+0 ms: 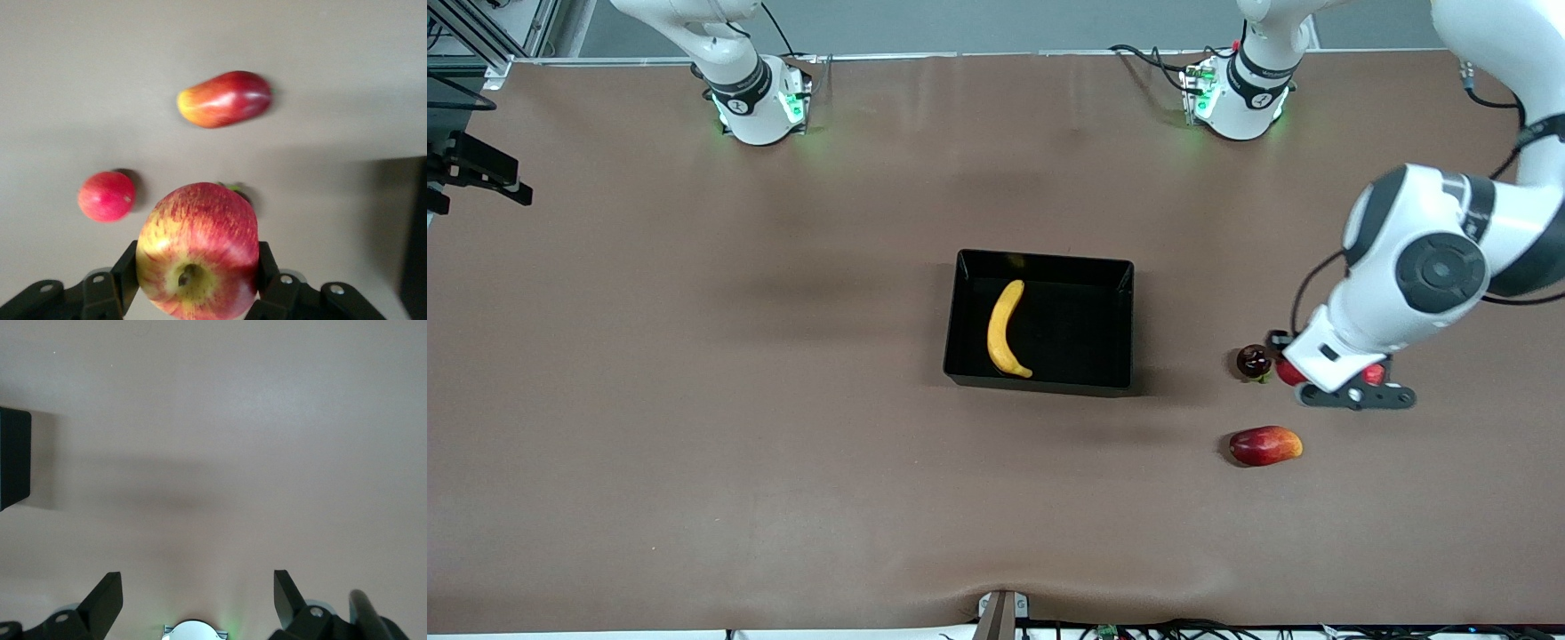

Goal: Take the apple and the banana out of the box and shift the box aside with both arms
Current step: 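Carry the apple out of the box toward the other fruits, then lower the apple beside the red apple and open the left gripper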

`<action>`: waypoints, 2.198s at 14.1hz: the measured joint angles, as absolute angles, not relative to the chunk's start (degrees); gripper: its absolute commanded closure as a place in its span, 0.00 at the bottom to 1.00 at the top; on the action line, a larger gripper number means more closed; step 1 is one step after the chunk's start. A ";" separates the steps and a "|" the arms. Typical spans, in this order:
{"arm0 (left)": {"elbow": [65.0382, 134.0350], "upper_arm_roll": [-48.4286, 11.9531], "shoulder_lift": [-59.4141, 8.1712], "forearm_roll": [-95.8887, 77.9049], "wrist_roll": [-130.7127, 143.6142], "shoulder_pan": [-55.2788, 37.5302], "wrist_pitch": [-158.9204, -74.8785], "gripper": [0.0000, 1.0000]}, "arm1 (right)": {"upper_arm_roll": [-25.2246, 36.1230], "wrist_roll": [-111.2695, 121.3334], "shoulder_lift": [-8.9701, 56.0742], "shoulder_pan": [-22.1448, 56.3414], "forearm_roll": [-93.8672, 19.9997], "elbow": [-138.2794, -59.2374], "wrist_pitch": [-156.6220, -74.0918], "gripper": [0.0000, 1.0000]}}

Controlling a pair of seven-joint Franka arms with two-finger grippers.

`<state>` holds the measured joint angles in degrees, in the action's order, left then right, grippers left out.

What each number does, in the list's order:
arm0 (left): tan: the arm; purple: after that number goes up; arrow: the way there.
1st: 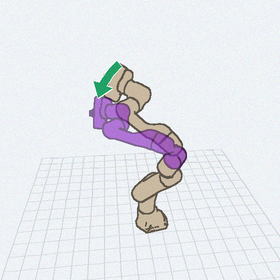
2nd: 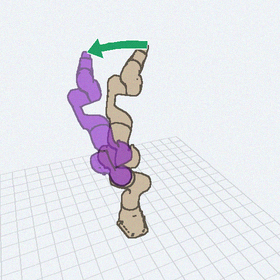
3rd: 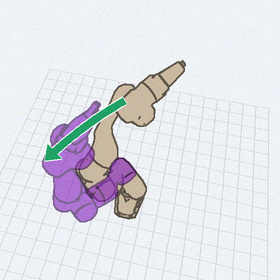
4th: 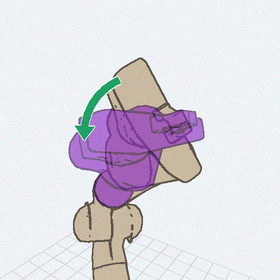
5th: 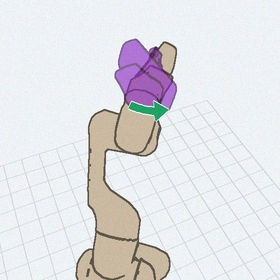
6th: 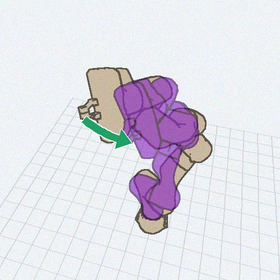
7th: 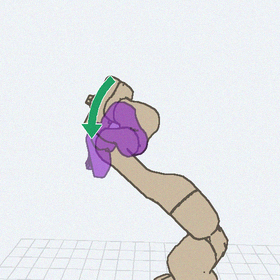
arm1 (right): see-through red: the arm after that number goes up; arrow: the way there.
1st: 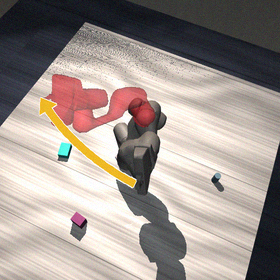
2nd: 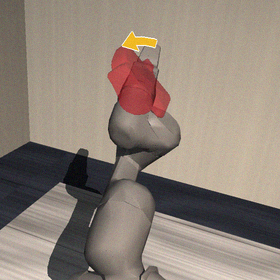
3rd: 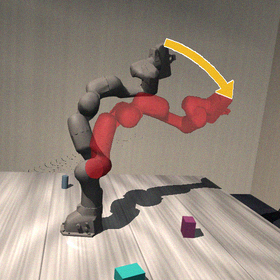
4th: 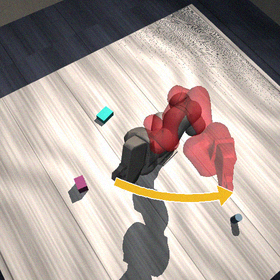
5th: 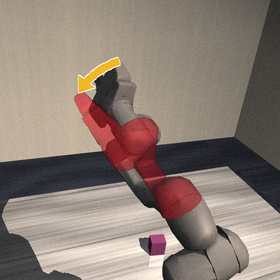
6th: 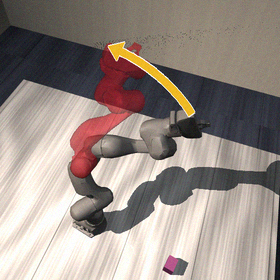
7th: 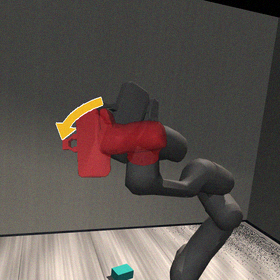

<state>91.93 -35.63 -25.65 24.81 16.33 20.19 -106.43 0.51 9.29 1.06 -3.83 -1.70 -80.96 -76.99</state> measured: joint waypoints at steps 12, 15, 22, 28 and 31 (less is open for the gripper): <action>98.67 -35.24 -36.99 32.76 11.51 28.19 -120.20 1.00 | 0.51 9.29 1.06 -3.83 -1.70 -80.96 -76.99 0.00; 99.84 -35.02 -39.07 35.08 11.51 29.36 -123.61 1.00 | 0.51 9.29 1.06 -3.83 -1.70 -80.96 -76.99 0.00; 100.15 -35.02 -40.90 35.37 11.61 30.11 -124.56 0.00 | 0.51 9.29 1.06 -3.83 -1.70 -80.96 -76.99 0.00; 98.65 -37.33 -38.53 35.33 11.61 30.66 -124.38 0.00 | 0.52 9.29 1.06 -3.83 -1.70 -80.97 -76.99 0.00; 98.57 -42.31 -35.01 35.19 12.07 30.71 -122.06 0.00 | 0.52 9.29 1.06 -3.83 -1.70 -80.97 -76.99 0.00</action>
